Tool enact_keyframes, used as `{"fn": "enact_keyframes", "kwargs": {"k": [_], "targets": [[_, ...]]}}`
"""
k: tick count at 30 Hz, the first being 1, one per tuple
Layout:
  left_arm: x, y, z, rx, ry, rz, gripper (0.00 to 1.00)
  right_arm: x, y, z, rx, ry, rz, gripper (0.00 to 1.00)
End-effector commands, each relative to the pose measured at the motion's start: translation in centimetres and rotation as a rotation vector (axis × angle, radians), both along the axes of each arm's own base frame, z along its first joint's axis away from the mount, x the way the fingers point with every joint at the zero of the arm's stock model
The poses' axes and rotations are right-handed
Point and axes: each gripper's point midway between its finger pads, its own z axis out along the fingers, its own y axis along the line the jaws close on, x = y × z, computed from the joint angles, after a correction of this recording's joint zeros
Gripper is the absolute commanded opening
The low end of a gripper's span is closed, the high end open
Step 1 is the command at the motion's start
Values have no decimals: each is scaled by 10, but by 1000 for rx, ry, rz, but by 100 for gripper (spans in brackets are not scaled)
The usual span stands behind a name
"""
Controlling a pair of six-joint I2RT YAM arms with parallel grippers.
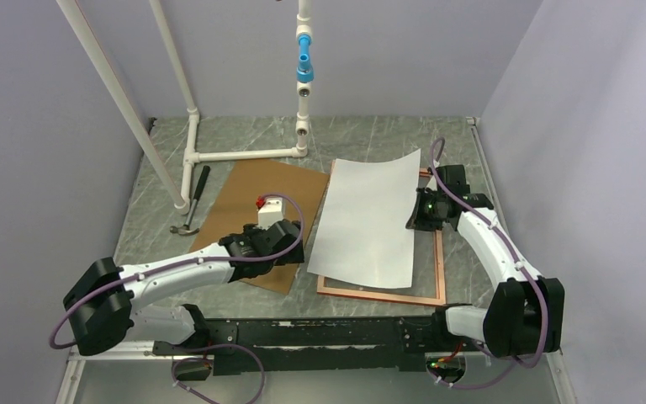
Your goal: Put the photo into the frame
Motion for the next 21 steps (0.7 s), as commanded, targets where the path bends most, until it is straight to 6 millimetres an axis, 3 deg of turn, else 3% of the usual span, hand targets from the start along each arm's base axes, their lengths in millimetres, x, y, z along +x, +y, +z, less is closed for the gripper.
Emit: {"fn": "enact_keyframes", "kwargs": {"k": [1, 8, 16, 21], "targets": [[7, -23, 12, -67, 1, -34, 97, 13, -7, 20, -40, -43, -5, 0], [9, -30, 6, -56, 24, -53, 97, 15, -16, 34, -77, -26, -44, 0], [8, -31, 0, -41, 43, -56, 97, 15, -23, 25, -118, 30, -64, 0], [9, -32, -1, -51, 46, -58, 96, 15, -16, 22, -96, 67, -21, 0]]}}
